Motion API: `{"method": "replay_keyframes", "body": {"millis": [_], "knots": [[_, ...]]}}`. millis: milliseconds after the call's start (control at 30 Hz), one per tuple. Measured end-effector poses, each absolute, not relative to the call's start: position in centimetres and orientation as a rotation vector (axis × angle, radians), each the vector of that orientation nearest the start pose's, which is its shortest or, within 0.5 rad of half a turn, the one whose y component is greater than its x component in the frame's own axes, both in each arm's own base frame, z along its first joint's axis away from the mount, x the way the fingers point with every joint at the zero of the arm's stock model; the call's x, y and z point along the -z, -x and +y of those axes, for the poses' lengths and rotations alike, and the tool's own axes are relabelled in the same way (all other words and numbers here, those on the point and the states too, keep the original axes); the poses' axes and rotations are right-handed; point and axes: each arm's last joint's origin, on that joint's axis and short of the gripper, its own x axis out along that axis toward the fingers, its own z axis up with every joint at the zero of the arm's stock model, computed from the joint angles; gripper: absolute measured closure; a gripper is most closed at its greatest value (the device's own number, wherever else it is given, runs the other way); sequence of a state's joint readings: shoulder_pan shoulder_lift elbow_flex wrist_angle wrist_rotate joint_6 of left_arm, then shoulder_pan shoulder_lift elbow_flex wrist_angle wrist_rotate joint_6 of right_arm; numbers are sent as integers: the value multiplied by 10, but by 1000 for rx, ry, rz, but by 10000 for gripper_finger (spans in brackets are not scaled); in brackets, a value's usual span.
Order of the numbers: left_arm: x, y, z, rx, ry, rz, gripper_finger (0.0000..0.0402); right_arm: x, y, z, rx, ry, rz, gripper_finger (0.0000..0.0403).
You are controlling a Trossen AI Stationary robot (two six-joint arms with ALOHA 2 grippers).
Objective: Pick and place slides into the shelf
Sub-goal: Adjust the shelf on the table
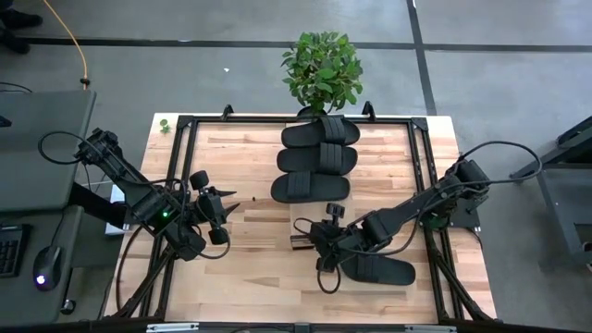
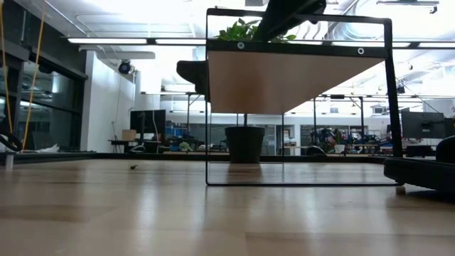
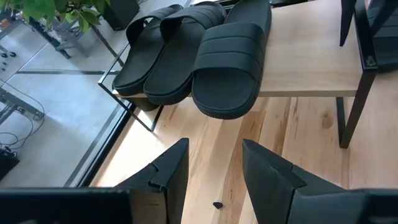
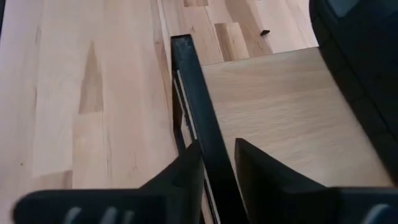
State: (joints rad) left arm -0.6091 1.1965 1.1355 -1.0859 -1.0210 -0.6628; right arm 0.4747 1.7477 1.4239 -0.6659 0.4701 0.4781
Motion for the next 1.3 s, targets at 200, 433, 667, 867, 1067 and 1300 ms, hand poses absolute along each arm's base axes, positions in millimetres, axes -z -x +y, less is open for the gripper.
{"method": "replay_keyframes", "body": {"millis": [200, 433, 667, 867, 1067, 1300], "knots": [[-319, -183, -98, -585, -219, 611, 268, -265, -337, 156, 167, 16, 844, 373], [-319, -183, -98, -585, -219, 611, 268, -267, -341, 156, 163, -28, 809, 373], [-319, -183, -97, -585, -219, 611, 268, -267, -343, 153, 150, -25, 818, 379], [-319, -183, -98, -585, -219, 611, 268, -267, -346, 148, 128, -38, 828, 377], [-319, -183, -98, -585, -219, 611, 268, -267, -347, 146, 116, -47, 831, 335], [-319, -183, -97, -585, -219, 611, 268, -268, -347, 146, 106, -25, 828, 268]]}}
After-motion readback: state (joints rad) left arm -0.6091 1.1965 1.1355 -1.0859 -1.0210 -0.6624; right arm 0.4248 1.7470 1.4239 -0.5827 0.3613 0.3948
